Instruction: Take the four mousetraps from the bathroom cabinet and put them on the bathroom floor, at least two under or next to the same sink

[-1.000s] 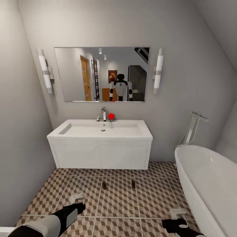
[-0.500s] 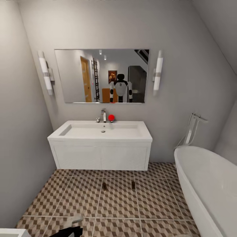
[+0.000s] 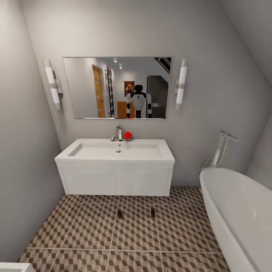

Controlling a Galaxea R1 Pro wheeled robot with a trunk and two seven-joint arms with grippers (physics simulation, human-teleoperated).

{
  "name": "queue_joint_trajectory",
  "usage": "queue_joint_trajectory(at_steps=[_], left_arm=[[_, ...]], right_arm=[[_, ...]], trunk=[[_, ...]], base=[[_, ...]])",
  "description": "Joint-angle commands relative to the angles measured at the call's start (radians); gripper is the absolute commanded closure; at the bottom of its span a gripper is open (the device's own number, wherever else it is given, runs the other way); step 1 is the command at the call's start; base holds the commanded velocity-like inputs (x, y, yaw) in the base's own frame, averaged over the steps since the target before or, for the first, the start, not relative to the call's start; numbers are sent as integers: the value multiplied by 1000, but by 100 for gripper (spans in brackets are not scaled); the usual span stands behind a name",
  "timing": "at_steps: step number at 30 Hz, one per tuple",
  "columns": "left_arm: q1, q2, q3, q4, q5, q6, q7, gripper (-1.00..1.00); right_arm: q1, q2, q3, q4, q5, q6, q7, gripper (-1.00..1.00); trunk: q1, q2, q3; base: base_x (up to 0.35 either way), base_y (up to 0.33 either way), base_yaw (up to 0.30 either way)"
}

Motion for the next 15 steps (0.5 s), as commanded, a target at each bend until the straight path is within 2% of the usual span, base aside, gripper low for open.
queue_joint_trajectory(at_steps=[1, 8, 15], left_arm=[[7, -1, -9, -1, 7, 4, 4, -100], [67, -6, -9, -1, 7, 4, 3, -100], [101, -7, -9, -1, 6, 3, 3, -100]], right_arm=[[6, 0, 8, 3, -3, -5, -2, -100], [64, 7, 8, 4, -3, -6, 5, -100], [90, 9, 8, 4, -3, -7, 6, -100]], trunk=[[0, -1, -1], [0, -1, -1], [0, -1, -1]], base=[[0, 0, 0], [0, 0, 0], [0, 0, 0]])
